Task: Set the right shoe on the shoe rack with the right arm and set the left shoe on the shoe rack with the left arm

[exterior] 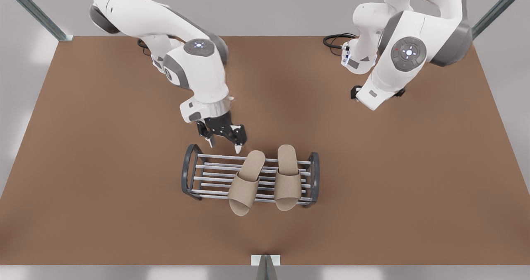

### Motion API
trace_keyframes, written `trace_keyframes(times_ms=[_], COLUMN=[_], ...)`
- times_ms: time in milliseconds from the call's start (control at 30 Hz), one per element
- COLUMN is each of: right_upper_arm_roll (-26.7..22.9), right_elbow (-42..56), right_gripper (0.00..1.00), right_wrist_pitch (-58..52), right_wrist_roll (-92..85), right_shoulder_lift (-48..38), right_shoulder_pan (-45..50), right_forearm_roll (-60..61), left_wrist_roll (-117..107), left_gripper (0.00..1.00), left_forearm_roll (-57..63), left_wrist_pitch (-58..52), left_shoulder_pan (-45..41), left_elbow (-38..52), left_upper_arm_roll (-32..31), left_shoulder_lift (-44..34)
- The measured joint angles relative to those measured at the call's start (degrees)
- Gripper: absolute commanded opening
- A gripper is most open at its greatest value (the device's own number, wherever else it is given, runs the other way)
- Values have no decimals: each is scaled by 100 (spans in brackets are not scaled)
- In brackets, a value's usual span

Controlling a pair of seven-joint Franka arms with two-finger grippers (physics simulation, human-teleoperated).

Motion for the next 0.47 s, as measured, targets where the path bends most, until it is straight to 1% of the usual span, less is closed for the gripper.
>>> trace_keyframes(times_ms=[33,67,100,133,200,300,333,367,400,433,467], right_upper_arm_roll=[547,835,983,1062,1106,1047,758,113,-925,-2251,-3353], right_elbow=[411,895,1385,1691,1856,1562,1467,1412,1375,1293,1003], right_gripper=[100,100,100,100,100,100,100,100,100,100,100], right_wrist_pitch=[-331,-687,-1049,-1391,-1927,-2423,-2513,-2576,-2621,-2644,-2595], right_wrist_roll=[-78,-182,-307,-455,-789,-1296,-1484,-1665,-1853,-2074,-2317], right_shoulder_lift=[-64,-91,-98,-115,-71,117,136,65,-87,-294,-507], right_shoulder_pan=[-602,-927,-1137,-1414,-2216,-2934,-2879,-2453,-1748,-857,-165], right_forearm_roll=[64,115,162,205,287,334,347,426,690,1104,1603], left_wrist_roll=[-3,-7,-10,-14,-21,-53,-77,-100,-121,-140,-157], left_gripper=[100,100,100,100,100,100,100,100,100,100,100], left_forearm_roll=[4,8,11,14,16,15,13,13,11,13,15], left_wrist_pitch=[-26,-47,-67,-85,-109,-140,-134,-103,-44,21,83], left_shoulder_pan=[-17,-45,-74,-102,-130,-106,-95,-76,-56,-36,-9], left_elbow=[14,28,17,13,16,43,67,76,85,97,103], left_upper_arm_roll=[-31,-49,-59,-62,-66,-79,-84,-87,-89,-89,-85], left_shoulder_lift=[1,0,-4,-2,6,75,134,179,246,318,357])
